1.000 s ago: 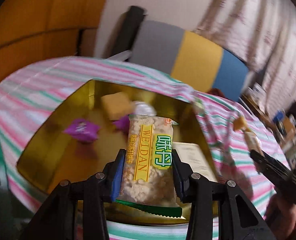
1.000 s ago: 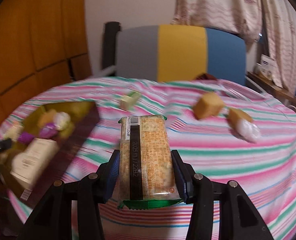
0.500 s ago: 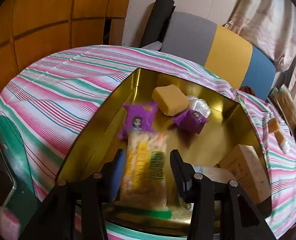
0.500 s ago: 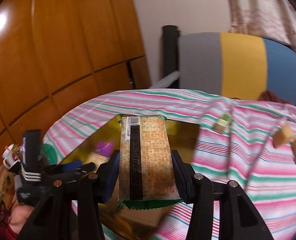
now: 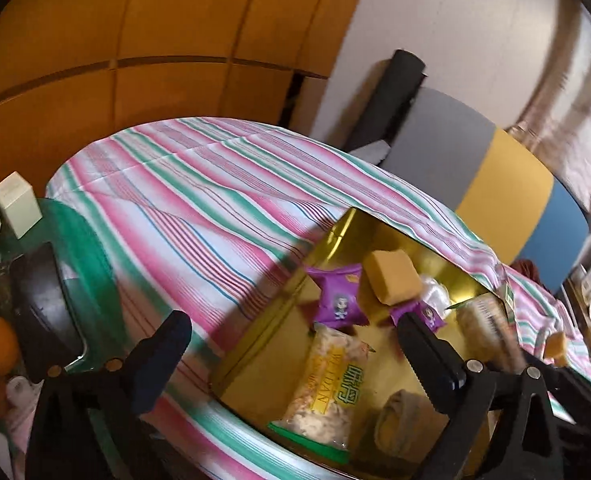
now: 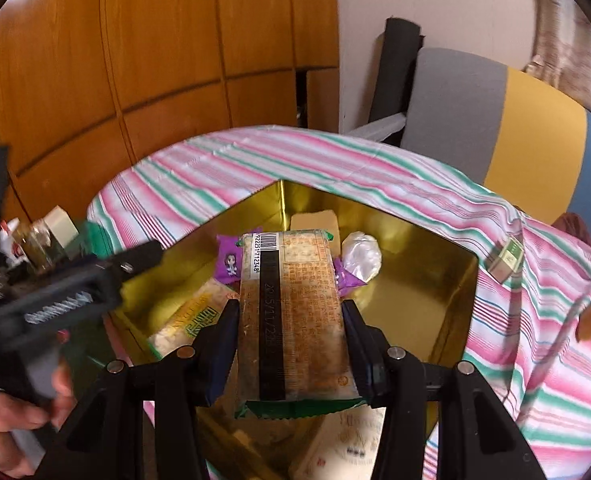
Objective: Organize objects
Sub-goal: 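Lower the cracker bar into the gold tin and open the right tool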
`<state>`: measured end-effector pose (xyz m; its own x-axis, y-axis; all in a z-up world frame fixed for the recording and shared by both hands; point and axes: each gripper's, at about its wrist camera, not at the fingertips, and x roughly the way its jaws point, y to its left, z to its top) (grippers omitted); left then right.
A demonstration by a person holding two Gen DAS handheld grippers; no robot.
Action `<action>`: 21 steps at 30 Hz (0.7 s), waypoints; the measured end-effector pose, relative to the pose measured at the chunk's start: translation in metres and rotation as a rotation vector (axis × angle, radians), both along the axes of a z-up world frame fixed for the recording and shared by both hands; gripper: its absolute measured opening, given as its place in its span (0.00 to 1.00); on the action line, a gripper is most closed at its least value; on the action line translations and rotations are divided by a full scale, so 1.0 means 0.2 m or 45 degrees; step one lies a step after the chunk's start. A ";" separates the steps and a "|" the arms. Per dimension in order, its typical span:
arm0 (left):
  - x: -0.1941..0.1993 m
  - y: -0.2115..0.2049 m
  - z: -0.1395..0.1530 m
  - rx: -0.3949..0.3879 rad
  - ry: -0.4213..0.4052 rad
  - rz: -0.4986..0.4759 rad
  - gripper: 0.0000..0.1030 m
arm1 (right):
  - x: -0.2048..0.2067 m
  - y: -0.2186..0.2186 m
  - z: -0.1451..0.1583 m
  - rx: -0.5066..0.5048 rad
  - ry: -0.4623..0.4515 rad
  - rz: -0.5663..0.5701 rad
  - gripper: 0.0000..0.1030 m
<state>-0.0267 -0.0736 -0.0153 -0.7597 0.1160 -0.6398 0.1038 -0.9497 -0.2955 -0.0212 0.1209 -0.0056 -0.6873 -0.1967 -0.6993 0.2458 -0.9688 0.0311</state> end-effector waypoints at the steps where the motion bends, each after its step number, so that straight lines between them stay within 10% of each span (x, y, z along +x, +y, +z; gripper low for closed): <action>1: 0.00 -0.01 0.00 0.008 -0.003 0.011 1.00 | -0.03 -0.02 -0.01 0.010 -0.016 0.005 0.48; 12: 0.01 -0.10 0.01 0.086 -0.039 0.116 1.00 | -0.29 -0.15 -0.17 0.177 -0.222 0.088 0.49; 21: 0.03 -0.03 0.00 0.076 -0.046 0.060 1.00 | -0.17 -0.02 -0.07 0.112 -0.094 0.023 0.50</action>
